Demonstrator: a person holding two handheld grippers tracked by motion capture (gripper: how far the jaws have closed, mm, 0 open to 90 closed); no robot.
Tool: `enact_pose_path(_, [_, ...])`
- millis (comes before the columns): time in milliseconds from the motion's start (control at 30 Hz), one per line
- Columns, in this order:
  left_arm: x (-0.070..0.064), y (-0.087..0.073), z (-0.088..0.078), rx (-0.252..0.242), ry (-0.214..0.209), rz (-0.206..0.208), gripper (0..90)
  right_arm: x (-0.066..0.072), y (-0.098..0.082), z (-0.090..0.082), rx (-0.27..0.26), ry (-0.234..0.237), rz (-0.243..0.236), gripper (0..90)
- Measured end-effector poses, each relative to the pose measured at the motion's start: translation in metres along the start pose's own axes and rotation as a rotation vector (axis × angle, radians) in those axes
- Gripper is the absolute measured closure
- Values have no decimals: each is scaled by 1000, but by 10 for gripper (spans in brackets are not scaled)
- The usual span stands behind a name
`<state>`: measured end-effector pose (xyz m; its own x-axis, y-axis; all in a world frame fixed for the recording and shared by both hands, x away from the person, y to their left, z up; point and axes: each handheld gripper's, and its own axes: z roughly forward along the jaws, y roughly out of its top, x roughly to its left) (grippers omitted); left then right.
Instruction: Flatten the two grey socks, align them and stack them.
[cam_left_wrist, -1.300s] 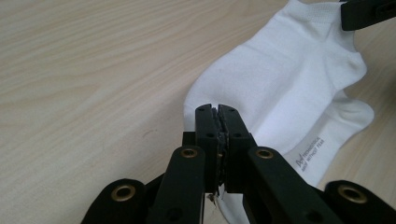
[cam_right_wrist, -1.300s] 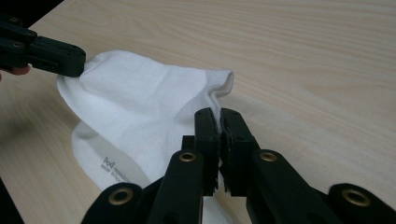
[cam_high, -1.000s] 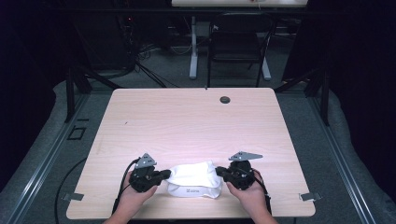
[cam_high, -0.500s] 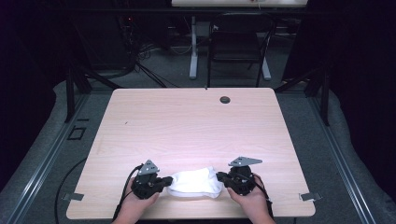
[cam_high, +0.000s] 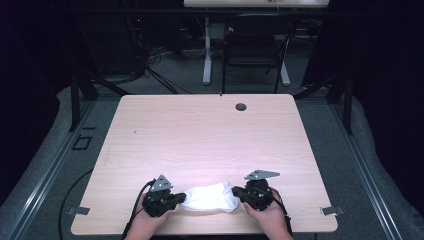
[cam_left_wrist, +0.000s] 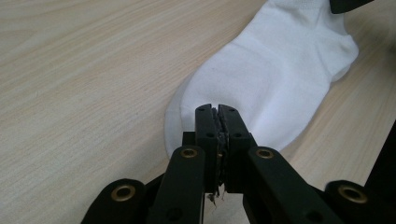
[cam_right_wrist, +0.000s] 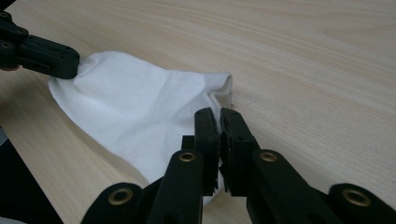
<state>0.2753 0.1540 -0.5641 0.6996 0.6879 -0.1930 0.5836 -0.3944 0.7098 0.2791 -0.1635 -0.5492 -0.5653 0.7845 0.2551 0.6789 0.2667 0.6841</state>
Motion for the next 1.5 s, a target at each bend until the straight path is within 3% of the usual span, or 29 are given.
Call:
enact_pose_path(700, [0, -5, 5, 20, -7, -1, 858, -6, -4, 9, 35, -12, 15, 857])
enact_pose_path(867, [-1, -4, 2, 7, -20, -6, 815, -7, -4, 8, 28, -12, 22, 806])
enact_pose_path(933, [-1, -2, -2, -20, -14, -2, 787, -6, -4, 5, 3, -13, 30, 789])
enact_pose_path(1133, [-1, 3, -9, -59, -27, -3, 764, 4, -2, -4, -66, -22, -28, 776])
enact_pose_path(1267, [-5, 4, -4, -41, -30, 19, 747, 15, 0, -1, -74, -4, -72, 779])
enact_pose_path(1433, [-11, 1, 3, -4, -34, 62, 677, 19, -1, 8, -30, 11, -112, 751])
enact_pose_path(1500, [-13, 0, 4, 1, -33, 74, 656, 20, -2, 11, -23, 12, -107, 741])
